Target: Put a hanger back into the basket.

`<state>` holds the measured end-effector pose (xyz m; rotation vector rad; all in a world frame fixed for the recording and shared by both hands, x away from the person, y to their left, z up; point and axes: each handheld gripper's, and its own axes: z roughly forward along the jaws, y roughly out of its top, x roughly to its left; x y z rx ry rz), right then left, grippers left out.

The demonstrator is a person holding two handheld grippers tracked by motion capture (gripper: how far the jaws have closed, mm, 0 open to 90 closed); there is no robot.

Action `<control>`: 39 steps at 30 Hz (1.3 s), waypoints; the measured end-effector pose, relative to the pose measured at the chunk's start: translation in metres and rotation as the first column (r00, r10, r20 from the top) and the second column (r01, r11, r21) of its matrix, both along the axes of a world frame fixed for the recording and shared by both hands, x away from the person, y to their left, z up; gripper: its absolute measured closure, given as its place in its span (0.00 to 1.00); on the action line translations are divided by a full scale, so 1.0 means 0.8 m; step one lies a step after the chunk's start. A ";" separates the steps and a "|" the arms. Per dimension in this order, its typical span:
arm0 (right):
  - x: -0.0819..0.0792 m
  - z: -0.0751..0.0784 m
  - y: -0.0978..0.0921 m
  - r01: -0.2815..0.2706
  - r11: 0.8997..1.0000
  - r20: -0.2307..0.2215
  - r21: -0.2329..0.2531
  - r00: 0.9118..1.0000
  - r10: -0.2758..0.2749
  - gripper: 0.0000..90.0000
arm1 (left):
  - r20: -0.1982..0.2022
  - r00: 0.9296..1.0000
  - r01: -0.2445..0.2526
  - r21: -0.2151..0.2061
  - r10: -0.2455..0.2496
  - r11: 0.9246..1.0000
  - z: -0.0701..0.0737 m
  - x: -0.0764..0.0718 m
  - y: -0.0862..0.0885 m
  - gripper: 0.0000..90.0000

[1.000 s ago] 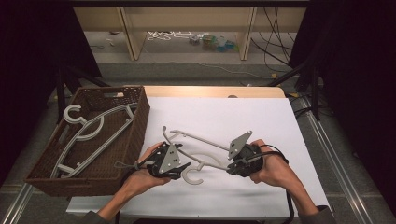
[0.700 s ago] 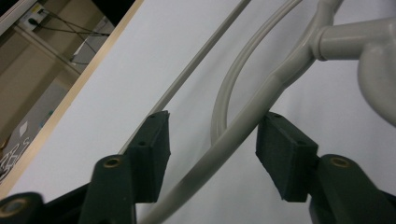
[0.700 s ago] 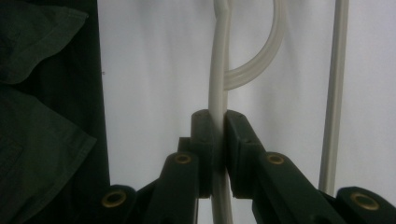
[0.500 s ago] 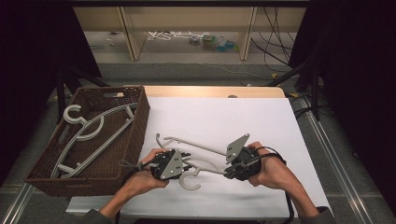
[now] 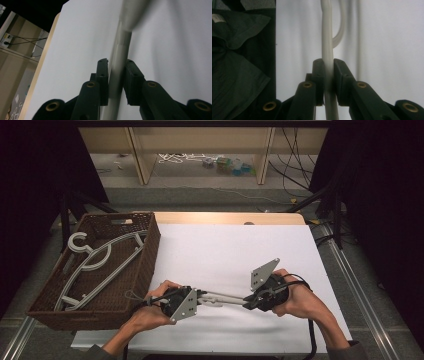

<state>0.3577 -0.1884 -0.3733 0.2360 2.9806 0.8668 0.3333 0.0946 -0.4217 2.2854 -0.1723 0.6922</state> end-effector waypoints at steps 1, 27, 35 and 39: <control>0.001 0.001 -0.002 0.004 1.000 0.006 0.009 1.000 -0.004 0.88 | -0.014 1.000 0.007 -0.003 -0.007 1.000 0.003 0.000 0.001 0.86; 0.002 0.019 -0.013 0.367 0.885 0.176 0.288 0.888 -0.425 0.24 | -0.433 0.855 -0.375 -0.138 0.285 0.917 0.020 0.030 0.048 0.88; -0.002 0.011 -0.016 0.397 0.835 0.174 0.380 0.856 -0.487 0.23 | -0.497 0.814 -0.444 -0.203 0.299 0.873 0.030 0.036 0.067 0.88; -0.009 0.006 -0.019 0.409 0.809 0.169 0.422 0.841 -0.514 0.23 | -0.521 0.799 -0.476 -0.243 0.300 0.845 0.039 0.037 0.076 0.88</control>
